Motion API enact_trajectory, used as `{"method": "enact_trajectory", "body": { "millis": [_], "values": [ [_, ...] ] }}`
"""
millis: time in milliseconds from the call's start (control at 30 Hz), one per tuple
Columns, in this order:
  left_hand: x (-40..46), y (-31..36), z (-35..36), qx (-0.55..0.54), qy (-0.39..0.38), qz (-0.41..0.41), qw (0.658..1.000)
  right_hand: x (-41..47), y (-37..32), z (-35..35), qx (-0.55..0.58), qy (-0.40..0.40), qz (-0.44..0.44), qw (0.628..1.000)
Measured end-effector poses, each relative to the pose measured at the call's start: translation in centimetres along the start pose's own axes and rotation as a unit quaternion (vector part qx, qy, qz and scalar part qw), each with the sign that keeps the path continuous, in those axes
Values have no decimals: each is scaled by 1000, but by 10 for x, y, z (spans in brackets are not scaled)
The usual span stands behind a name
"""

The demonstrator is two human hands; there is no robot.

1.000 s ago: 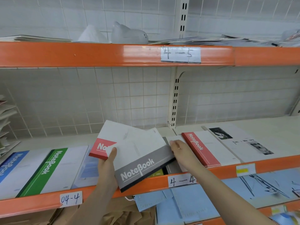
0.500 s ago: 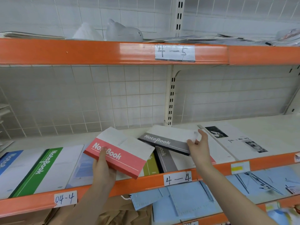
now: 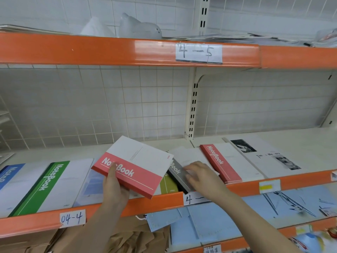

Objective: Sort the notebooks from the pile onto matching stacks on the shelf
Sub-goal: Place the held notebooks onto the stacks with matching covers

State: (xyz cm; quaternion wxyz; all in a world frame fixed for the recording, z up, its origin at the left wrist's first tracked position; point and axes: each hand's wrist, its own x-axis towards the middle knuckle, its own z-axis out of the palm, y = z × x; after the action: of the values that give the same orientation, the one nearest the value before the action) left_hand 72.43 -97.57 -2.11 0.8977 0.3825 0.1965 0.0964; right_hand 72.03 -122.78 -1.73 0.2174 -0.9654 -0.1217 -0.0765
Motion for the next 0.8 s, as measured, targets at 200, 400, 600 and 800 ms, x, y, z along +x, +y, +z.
{"method": "enact_trajectory", "body": {
  "millis": [200, 400, 600, 800],
  "values": [
    [2, 0, -2, 3, 1, -9, 1000, 16, -2, 18, -64, -97, 27, 993],
    [3, 0, -2, 8, 4, -25, 1000, 12, -14, 11, -133, -94, 70, 984],
    [2, 1, -1, 8, -10, -25, 1000, -4, -14, 8, -162, -76, 59, 982],
    [-5, 4, 2, 21, -13, -23, 999, 3, -8, 1, -132, -17, 52, 990]
  ]
}}
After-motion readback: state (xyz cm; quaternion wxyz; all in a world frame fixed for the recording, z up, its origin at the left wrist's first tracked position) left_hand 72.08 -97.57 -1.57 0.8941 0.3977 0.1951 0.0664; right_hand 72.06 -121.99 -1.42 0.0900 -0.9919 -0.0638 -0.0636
